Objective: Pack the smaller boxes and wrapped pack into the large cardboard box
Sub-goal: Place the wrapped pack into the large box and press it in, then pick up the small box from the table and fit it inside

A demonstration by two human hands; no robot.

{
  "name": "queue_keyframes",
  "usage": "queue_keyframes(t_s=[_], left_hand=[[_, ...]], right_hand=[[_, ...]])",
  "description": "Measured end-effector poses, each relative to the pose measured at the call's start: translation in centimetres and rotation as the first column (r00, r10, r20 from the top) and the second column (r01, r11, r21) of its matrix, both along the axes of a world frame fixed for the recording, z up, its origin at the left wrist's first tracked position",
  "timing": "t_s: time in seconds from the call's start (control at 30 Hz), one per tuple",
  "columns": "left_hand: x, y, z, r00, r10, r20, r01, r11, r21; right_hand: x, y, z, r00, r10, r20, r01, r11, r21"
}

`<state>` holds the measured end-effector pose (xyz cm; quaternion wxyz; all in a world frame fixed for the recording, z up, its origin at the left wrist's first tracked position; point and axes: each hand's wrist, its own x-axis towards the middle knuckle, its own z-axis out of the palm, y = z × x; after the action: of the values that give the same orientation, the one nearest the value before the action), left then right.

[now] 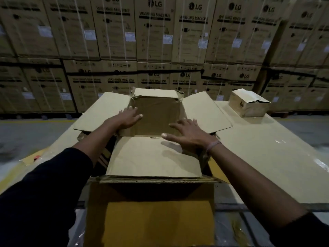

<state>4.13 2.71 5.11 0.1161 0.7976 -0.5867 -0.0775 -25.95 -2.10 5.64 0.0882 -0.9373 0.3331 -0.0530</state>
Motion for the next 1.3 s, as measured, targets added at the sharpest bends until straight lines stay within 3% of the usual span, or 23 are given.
queue_keyframes(t_s=[0.17, 0.33, 0.57, 0.7, 0.97, 1.3], left_hand=[[-7.6, 0.1, 1.4, 0.998, -0.056, -0.042, 0.056, 0.998, 0.01], [-16.2, -1.3, 3.1, 0.98, -0.18, -0.081, 0.174, 0.982, -0.08], [-31.0, -5.5, 4.1, 0.904, -0.428, -0.023, 0.408, 0.876, -0.258], [-38.8, -9.3, 2.9, 0.852, -0.523, 0.007, 0.506, 0.821, -0.264], [-47.4, -19.6, -3.6, 0.846, -0.516, -0.137, 0.5, 0.855, -0.136], [-52.6, -37.5, -13.3, 0.835, -0.467, -0.293, 0.458, 0.883, -0.102]], right_hand=[[-4.3, -2.0, 2.8, 0.993, -0.114, 0.028, 0.114, 0.993, -0.017], [-12.0, -3.9, 3.8, 0.973, -0.205, 0.106, 0.209, 0.977, -0.028], [-26.0, -6.4, 2.2, 0.897, -0.405, 0.18, 0.402, 0.914, 0.055], [-33.2, -8.1, 0.5, 0.836, -0.513, 0.196, 0.496, 0.858, 0.13], [-42.6, -14.1, -4.2, 0.725, -0.658, 0.204, 0.62, 0.752, 0.224], [-46.8, -29.3, -11.0, 0.666, -0.736, 0.121, 0.679, 0.665, 0.311]])
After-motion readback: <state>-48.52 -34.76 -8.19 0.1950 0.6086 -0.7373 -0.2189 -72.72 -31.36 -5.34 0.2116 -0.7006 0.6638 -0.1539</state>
